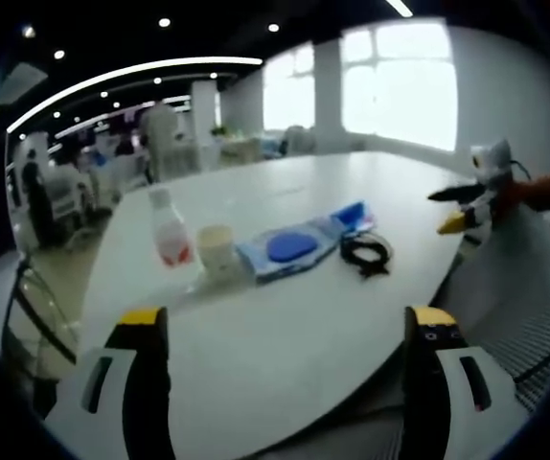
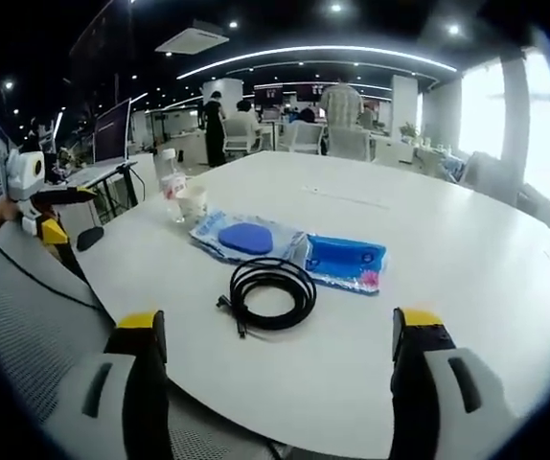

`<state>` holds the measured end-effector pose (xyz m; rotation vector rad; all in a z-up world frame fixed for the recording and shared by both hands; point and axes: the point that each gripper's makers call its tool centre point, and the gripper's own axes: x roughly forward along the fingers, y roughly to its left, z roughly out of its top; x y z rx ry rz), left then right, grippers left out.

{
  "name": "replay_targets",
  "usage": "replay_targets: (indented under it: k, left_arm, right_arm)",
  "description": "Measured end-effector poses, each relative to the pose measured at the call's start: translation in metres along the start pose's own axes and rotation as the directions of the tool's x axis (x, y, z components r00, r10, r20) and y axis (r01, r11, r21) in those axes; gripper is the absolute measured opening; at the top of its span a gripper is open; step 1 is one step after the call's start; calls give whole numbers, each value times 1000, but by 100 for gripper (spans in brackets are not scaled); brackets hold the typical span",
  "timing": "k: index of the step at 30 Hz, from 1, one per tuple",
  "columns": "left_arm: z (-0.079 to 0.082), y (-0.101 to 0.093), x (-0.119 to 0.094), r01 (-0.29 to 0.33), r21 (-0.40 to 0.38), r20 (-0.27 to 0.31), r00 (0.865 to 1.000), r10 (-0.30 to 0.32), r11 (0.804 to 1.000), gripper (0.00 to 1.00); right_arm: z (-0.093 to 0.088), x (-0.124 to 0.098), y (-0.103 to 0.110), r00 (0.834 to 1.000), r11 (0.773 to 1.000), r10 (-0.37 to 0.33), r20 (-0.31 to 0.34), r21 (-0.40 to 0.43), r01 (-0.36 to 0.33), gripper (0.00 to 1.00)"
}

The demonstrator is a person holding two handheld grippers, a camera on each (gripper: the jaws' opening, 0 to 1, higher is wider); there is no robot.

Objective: Arrange the tabletop items into an orderly group along one side of the table until the central work area is clear of visible clutter.

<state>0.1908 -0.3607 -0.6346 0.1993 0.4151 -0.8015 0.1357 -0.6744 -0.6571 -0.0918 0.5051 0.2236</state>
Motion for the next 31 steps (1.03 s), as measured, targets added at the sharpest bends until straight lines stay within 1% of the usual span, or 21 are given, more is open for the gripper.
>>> replay_targets:
  k: [6,21,31]
  left_arm:
    - [1,0,0,-4,-1,2,1000,4,1000,99]
    - [-2,-3,0,15,5,-13,1000,-15,1000,98]
    - [-2,-3,1,15,2,-16,1000,-15,1000,98]
  right_arm:
    - [-1,0,0,1000,1000,1,-6,0,-1,98]
    - [-2,0,-4,1000,1000,-17,-7,8,17,96]
    - [-3,1,-4,1000,1000,-17,-14,13,17,96]
